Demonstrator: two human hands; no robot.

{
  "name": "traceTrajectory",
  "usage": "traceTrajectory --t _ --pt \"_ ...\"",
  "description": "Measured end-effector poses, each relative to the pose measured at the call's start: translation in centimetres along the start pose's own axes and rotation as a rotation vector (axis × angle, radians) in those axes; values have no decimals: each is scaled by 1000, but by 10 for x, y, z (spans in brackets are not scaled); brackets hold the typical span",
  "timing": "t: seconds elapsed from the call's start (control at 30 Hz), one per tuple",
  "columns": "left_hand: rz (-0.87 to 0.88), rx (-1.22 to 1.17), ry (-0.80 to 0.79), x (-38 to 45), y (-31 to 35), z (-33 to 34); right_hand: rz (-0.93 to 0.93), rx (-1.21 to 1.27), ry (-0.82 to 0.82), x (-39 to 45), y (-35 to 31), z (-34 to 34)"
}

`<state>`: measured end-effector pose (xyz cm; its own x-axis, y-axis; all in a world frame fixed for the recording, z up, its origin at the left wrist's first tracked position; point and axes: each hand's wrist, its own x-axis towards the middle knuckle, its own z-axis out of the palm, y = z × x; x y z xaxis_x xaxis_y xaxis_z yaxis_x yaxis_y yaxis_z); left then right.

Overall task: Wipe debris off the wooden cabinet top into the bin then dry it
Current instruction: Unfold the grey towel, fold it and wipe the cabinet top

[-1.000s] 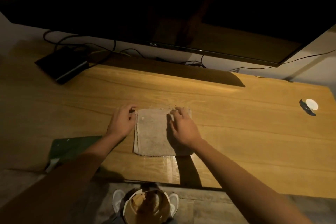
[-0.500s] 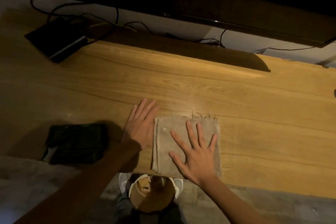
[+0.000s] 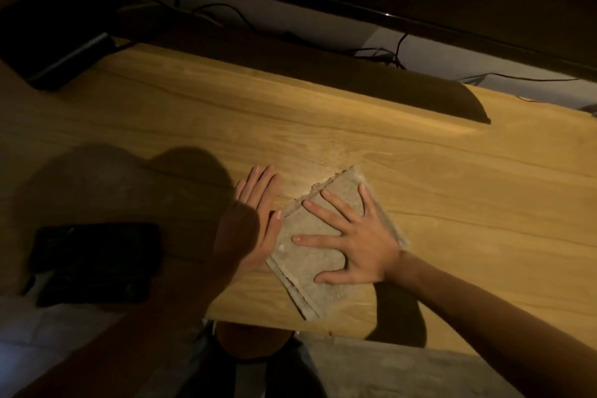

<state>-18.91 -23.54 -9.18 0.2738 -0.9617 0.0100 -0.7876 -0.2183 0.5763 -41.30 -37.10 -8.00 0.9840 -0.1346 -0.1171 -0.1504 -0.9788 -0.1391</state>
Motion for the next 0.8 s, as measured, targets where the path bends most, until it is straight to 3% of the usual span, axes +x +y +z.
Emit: traceTrajectory --t 0.23,0.43,0.63,0.8 --pt "-35 181 47 4 0 3 109 20 -13 61 90 -21" --pt "-23 210 40 7 5 -1 493 90 21 106 167 -49" --pt "-38 189 2 9 4 -4 1042 79 105 85 160 -44" --pt "-71 208 -3 12 2 -2 1139 191 133 42 115 -36"
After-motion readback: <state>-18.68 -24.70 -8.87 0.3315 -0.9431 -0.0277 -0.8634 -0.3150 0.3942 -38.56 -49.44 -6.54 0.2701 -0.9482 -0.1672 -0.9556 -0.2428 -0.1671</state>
